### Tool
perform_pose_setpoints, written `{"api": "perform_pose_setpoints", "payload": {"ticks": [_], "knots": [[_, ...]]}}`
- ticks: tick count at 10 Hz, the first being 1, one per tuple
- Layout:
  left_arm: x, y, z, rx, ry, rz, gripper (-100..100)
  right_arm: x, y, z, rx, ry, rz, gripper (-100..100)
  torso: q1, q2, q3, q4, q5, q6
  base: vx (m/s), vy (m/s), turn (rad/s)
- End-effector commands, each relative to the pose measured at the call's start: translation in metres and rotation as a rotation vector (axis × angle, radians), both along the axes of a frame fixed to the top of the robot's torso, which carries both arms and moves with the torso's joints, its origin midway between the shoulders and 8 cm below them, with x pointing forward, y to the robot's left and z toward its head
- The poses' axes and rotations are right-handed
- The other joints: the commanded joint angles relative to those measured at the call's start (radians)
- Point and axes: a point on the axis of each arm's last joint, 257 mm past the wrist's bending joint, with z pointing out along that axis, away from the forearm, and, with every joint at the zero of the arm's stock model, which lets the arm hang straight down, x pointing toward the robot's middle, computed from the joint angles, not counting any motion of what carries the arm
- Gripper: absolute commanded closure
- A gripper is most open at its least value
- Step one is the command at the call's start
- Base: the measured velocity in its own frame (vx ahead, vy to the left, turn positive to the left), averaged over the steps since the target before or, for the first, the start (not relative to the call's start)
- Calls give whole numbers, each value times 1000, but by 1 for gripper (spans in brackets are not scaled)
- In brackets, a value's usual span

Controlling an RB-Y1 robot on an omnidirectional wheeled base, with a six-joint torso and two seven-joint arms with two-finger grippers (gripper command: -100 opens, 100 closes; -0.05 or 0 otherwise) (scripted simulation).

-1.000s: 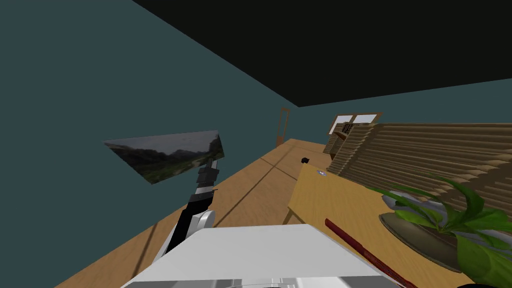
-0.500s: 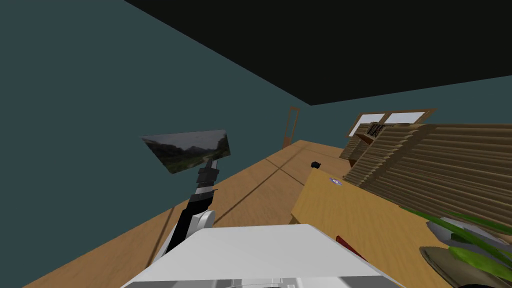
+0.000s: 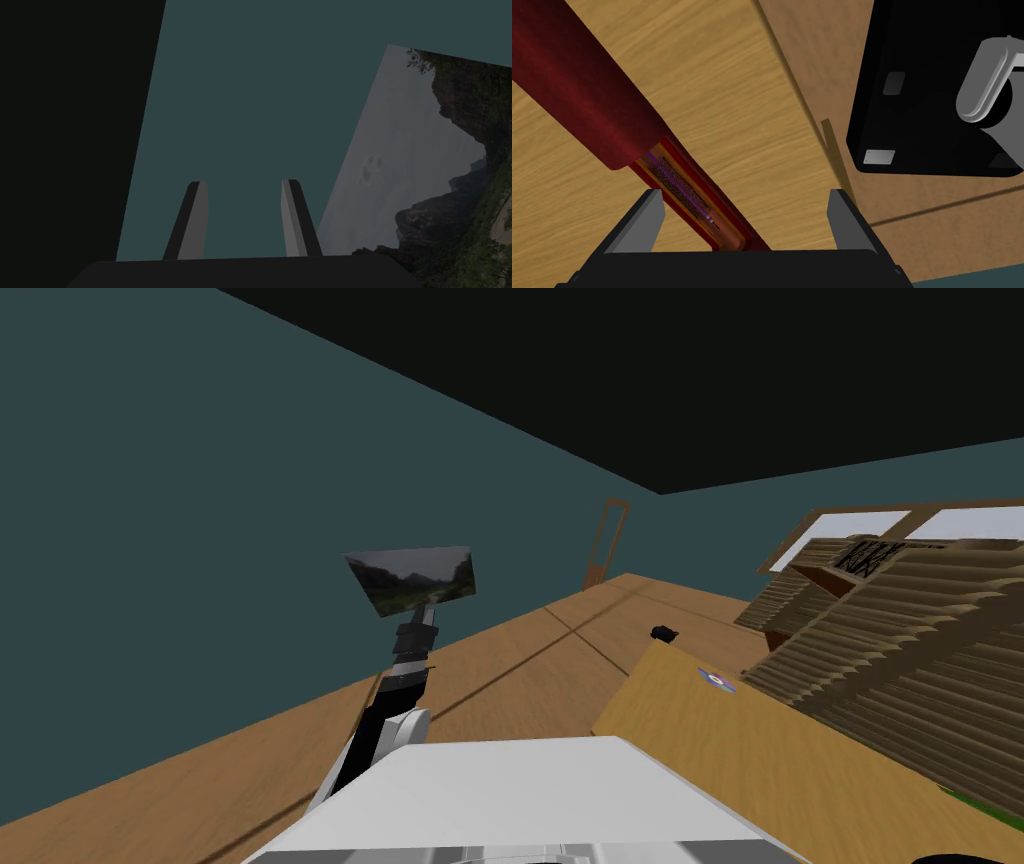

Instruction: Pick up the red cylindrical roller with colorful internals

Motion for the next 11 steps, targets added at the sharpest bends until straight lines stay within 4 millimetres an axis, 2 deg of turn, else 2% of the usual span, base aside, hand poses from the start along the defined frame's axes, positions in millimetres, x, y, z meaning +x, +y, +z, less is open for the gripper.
{"api": "perform_pose_setpoints", "payload": {"ticks": [1, 2, 4, 7, 8, 9, 10, 11], "knots": [[0, 0, 0, 0, 0, 0, 0, -16, -9, 4, -21, 63, 62, -100, 0, 0, 0, 0, 0, 0, -28, -110, 326], [0, 0, 0, 0, 0, 0, 0, -22, -10, 3, -21, 90, 94, -100, 0, 0, 0, 0, 0, 0, -39, -103, 355], [0, 0, 0, 0, 0, 0, 0, -27, -8, -1, -15, 110, 122, -100, 2, 0, 0, 0, 0, 1, -16, -53, 110], [0, 0, 0, 0, 0, 0, 0, -32, 12, -16, 25, 137, 185, -100, 4, -1, 0, 0, 0, 1, -26, -52, 196], [0, 0, 0, 0, 0, 0, 0, -31, 25, -24, 49, 140, 207, -100, 3, 0, 0, 0, 0, 1, -35, -61, 185], [0, 0, 0, 0, 0, 0, 0, -32, 18, -23, 36, 138, 192, -100, 3, 0, 0, 0, 0, 1, -15, -28, 41], [0, 0, 0, 0, 0, 0, 0, -32, 20, -24, 38, 138, 196, 0, 5, -1, 0, 0, 1, 2, -2, -6, -6], [0, 0, 0, 0, 0, 0, 0, -28, 26, -34, 38, 137, 177, -100, 6, -1, -1, 0, 1, 2, -52, -15, 134]]}}
